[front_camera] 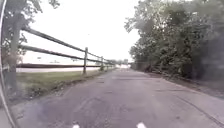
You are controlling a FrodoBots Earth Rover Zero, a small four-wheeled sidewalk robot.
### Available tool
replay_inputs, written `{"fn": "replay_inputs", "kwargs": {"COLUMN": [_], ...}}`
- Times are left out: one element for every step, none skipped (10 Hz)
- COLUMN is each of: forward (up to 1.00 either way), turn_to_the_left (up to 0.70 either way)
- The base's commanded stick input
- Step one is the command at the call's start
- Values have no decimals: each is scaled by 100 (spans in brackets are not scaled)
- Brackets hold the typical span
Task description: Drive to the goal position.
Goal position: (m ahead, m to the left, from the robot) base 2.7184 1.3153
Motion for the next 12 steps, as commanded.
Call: {"fn": "replay_inputs", "kwargs": {"forward": [70,70,70,70,70,70,70,70,70,70,70,70], "turn_to_the_left": [0,0,0,0,0,0,0,0,0,0,-7,-24]}}
